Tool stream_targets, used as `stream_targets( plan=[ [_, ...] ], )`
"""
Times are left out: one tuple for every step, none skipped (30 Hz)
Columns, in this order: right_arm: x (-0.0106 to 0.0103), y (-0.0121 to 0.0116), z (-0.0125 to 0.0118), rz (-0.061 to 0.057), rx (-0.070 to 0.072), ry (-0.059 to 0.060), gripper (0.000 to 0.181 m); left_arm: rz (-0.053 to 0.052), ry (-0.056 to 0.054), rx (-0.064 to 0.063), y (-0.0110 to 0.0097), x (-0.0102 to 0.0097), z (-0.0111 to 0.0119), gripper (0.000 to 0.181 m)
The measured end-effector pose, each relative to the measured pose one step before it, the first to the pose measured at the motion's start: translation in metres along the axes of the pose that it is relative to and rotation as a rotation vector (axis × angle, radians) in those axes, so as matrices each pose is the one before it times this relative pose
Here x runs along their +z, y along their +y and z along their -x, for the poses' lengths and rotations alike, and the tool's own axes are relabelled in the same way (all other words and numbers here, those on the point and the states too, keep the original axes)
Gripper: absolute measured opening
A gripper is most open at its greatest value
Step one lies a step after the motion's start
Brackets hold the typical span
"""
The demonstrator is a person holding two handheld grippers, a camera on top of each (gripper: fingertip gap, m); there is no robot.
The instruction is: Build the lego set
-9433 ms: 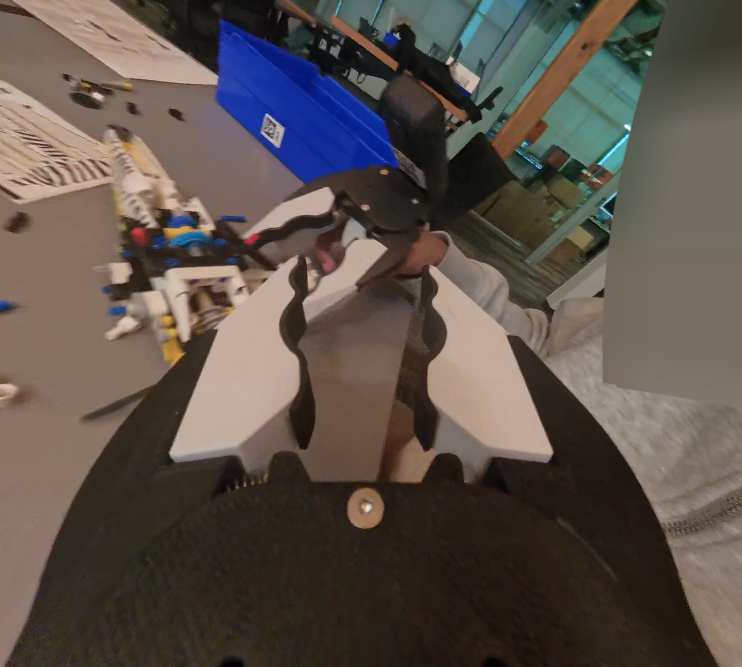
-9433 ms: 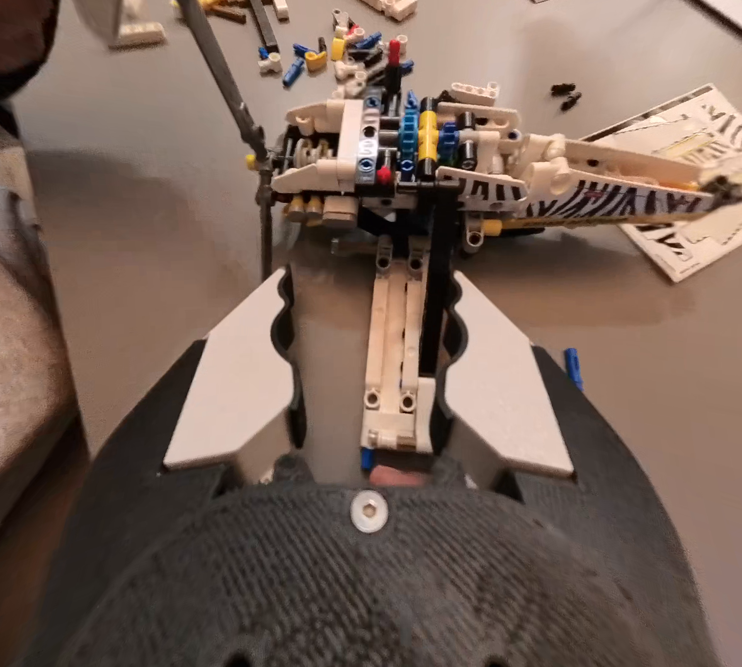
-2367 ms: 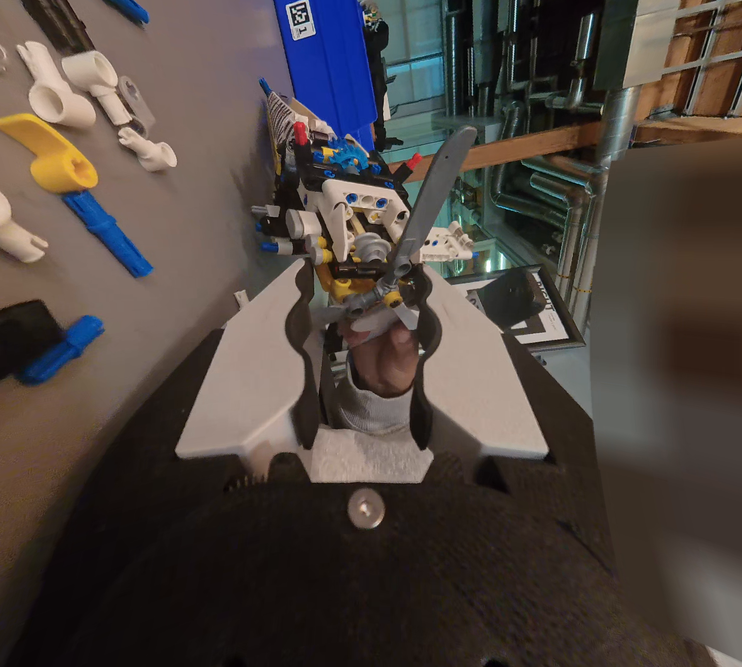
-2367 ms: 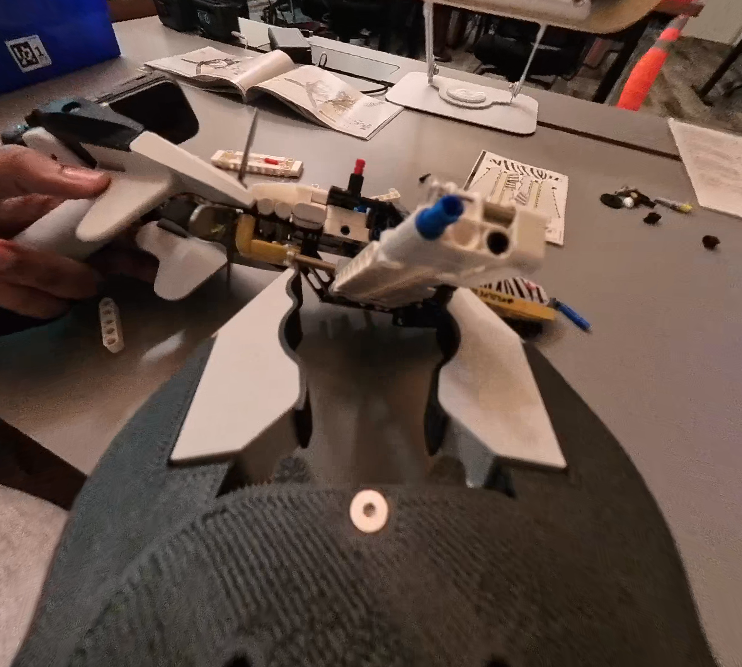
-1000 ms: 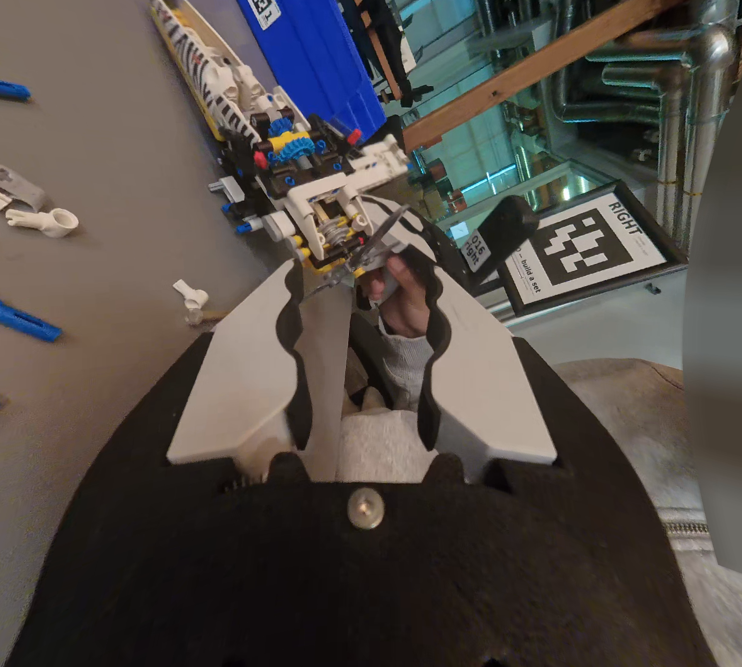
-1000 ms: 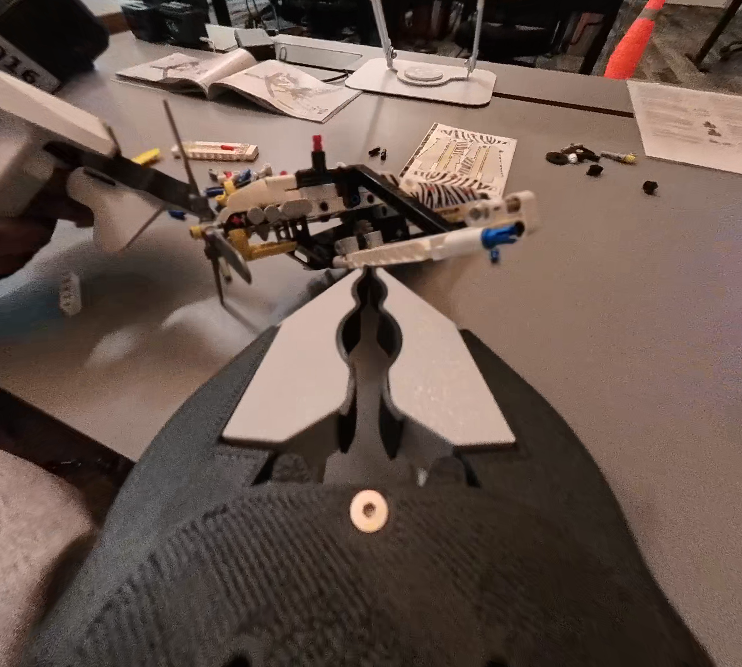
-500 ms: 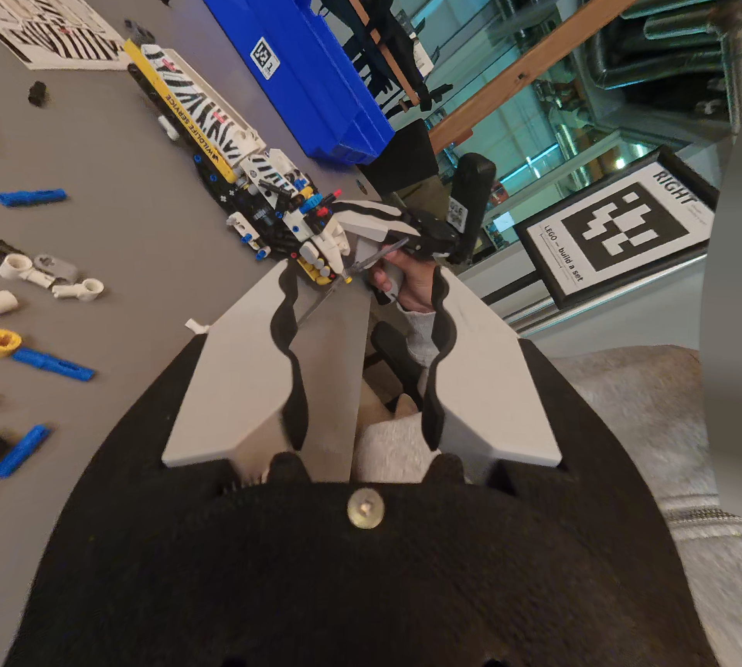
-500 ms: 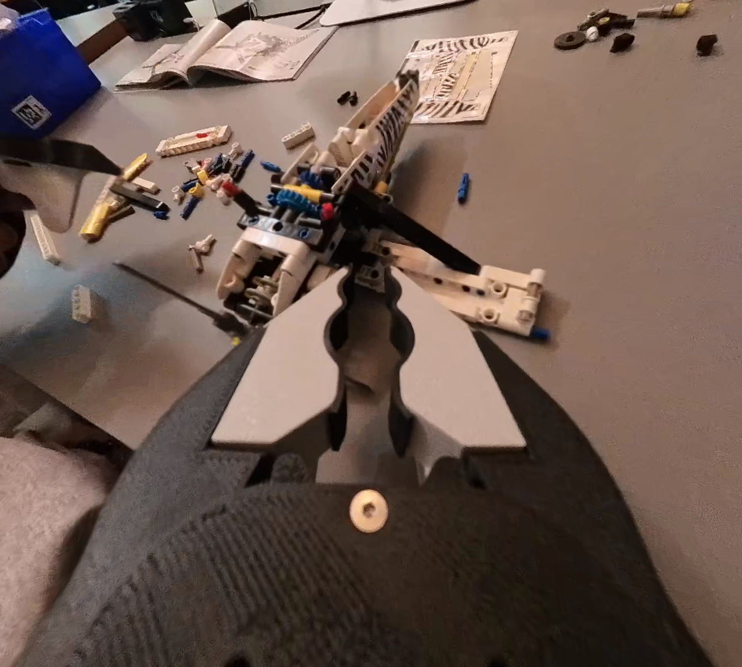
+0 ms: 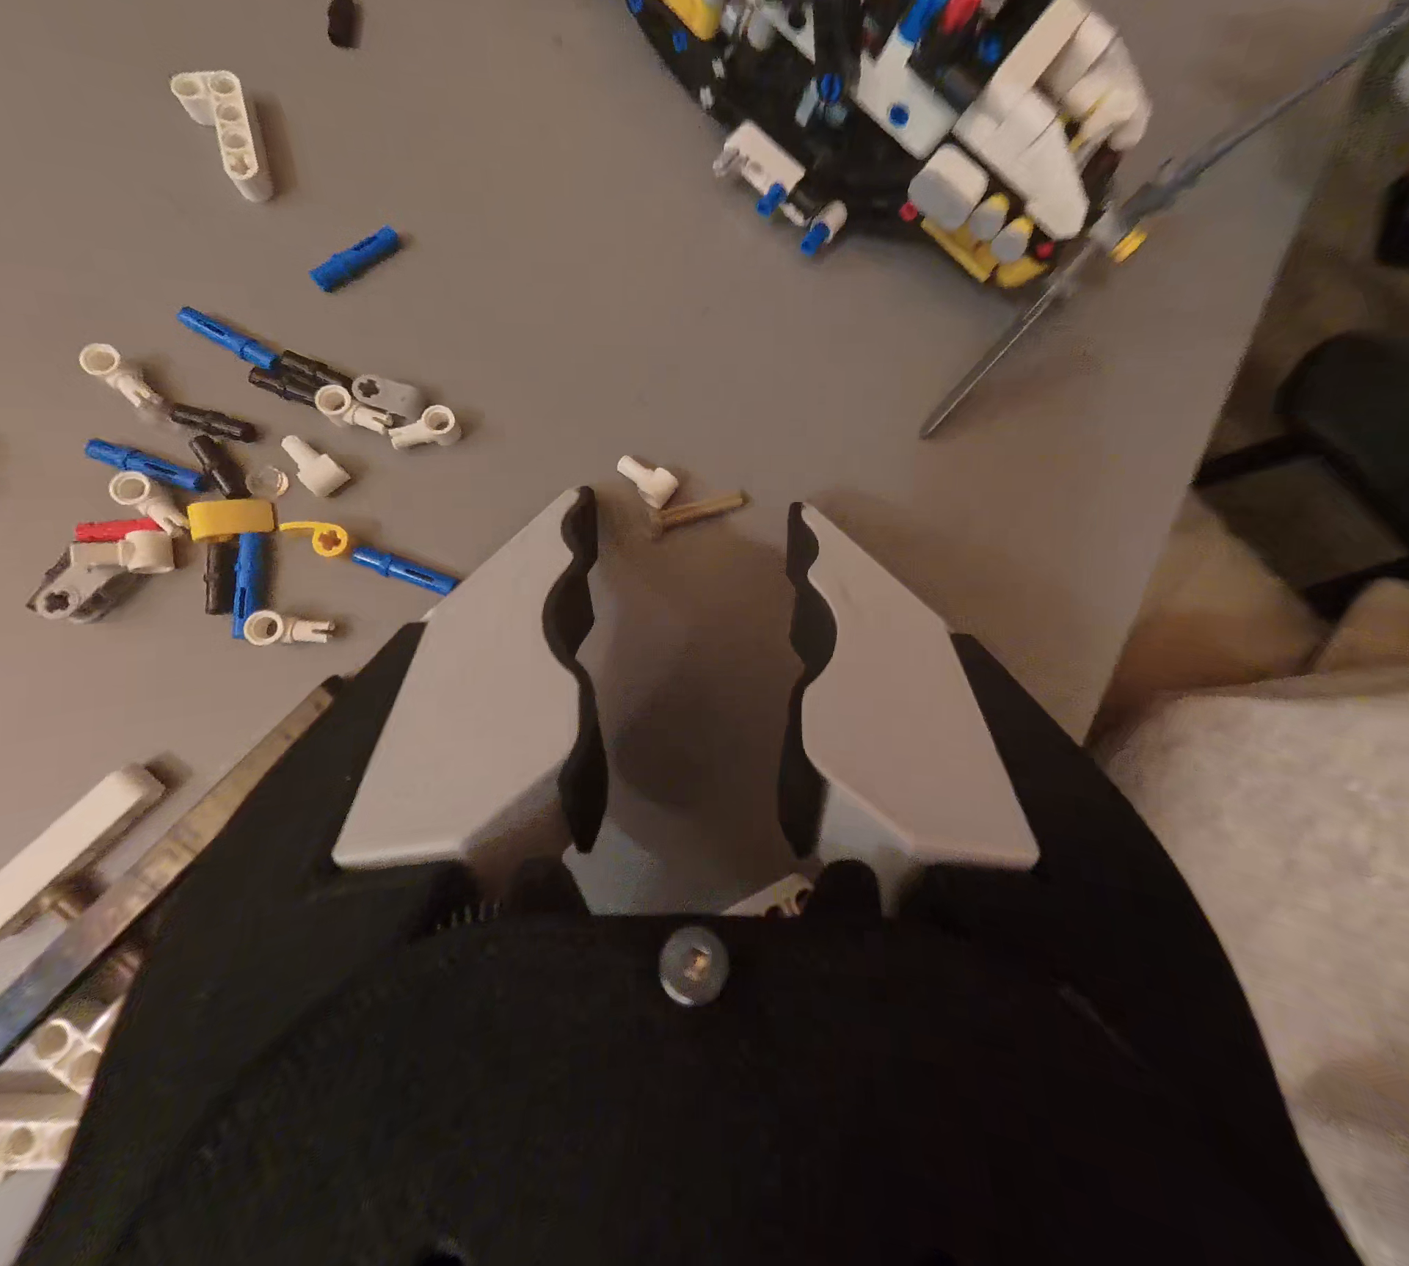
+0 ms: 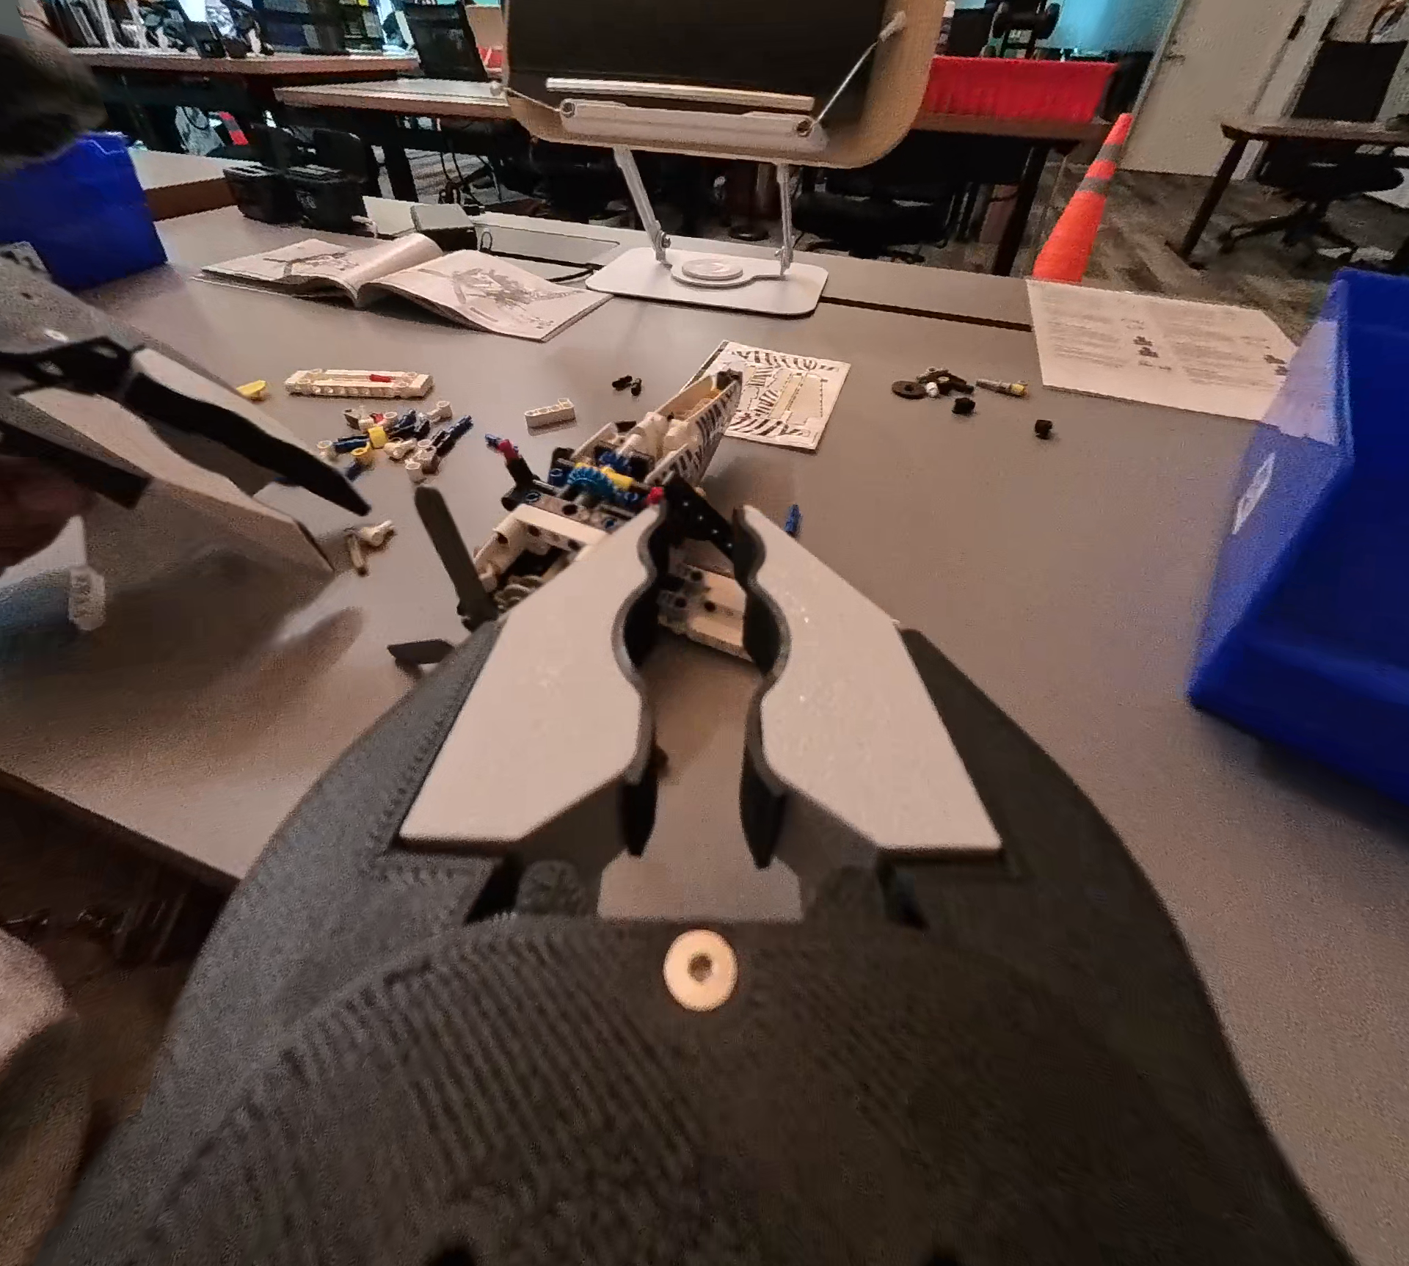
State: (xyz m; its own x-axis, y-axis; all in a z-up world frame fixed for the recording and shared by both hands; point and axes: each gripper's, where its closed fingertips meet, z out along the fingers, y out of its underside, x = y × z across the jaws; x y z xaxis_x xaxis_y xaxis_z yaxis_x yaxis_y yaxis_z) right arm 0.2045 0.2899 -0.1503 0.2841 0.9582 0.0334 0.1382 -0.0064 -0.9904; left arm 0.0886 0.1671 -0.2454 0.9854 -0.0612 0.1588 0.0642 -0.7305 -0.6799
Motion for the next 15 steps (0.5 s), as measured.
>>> stream_targets(
  plan=[
    [-0.00056, -0.00050, 0.00138, -0.0049, -0.0034, -0.0045, 0.014, 0.0124, -0.0306, 0.0306, 0.00088, 0.00150, 0.00100, 0.043],
    [-0.00079, -0.00039, 0.00071, -0.0043, -0.0058, -0.0013, 0.014, 0.0190, -0.0210, 0.0228, 0.00202, -0.00025, -0.00027, 0.032],
    [-0.00121, -0.00027, -0.00006, -0.0037, -0.0078, 0.0025, 0.014, 0.0124, -0.0112, 0.0120, 0.00116, -0.00039, -0.00126, 0.030],
    [-0.00137, -0.00008, -0.00060, -0.0038, -0.0085, 0.0056, 0.014, 0.0100, 0.0063, 0.0032, 0.00156, -0.00086, -0.00338, 0.022],
    [-0.00146, 0.00008, -0.00110, -0.0051, -0.0074, 0.0072, 0.014, 0.0095, 0.0166, -0.0059, 0.00156, -0.00102, -0.00428, 0.013],
    [-0.00126, 0.00002, -0.00102, -0.0068, -0.0050, 0.0065, 0.014, 0.0060, 0.0168, -0.0097, 0.00134, -0.00063, -0.00407, 0.009],
    [-0.00089, 0.00029, -0.00075, -0.0084, -0.0016, 0.0039, 0.013, 0.0013, 0.0156, -0.0036, 0.00099, -0.00021, -0.00375, 0.007],
    [-0.00047, 0.00034, -0.00038, -0.0094, 0.0026, 0.0005, 0.013, 0.0008, 0.0118, 0.0012, 0.00080, -0.00008, -0.00339, 0.006],
    [-0.00019, 0.00053, -0.00006, -0.0086, 0.0064, -0.0029, 0.013, 0.0035, 0.0079, 0.0004, 0.00074, -0.00013, -0.00298, 0.006],
    [-0.00016, 0.00076, 0.00011, -0.0054, 0.0088, -0.0047, 0.013, 0.0088, 0.0104, 0.0003, 0.00079, -0.00019, -0.00339, 0.006],
    [-0.00020, 0.00116, 0.00037, -0.0016, 0.0084, -0.0055, 0.013, 0.0124, 0.0170, 0.0013, 0.00101, -0.00040, -0.00462, 0.006],
    [-0.00036, 0.00083, 0.00023, -0.0009, 0.0047, -0.0045, 0.013, 0.0084, 0.0114, -0.0035, 0.00029, -0.00004, -0.00376, 0.006],
    [-0.00032, -0.00018, -0.00029, -0.0032, 0.0016, -0.0012, 0.013, 0.0041, 0.0019, -0.0047, 0.00006, 0.00021, -0.00223, 0.006],
    [-0.00028, -0.00106, -0.00029, -0.0051, 0.0017, 0.0000, 0.013, -0.0048, -0.0039, -0.0026, -0.00085, -0.00011, -0.00106, 0.006],
    [-0.00028, -0.00176, 0.00051, -0.0072, 0.0027, -0.0025, 0.012, -0.0197, -0.0121, -0.0083, -0.00270, -0.00111, 0.00041, 0.005]
  ],
)
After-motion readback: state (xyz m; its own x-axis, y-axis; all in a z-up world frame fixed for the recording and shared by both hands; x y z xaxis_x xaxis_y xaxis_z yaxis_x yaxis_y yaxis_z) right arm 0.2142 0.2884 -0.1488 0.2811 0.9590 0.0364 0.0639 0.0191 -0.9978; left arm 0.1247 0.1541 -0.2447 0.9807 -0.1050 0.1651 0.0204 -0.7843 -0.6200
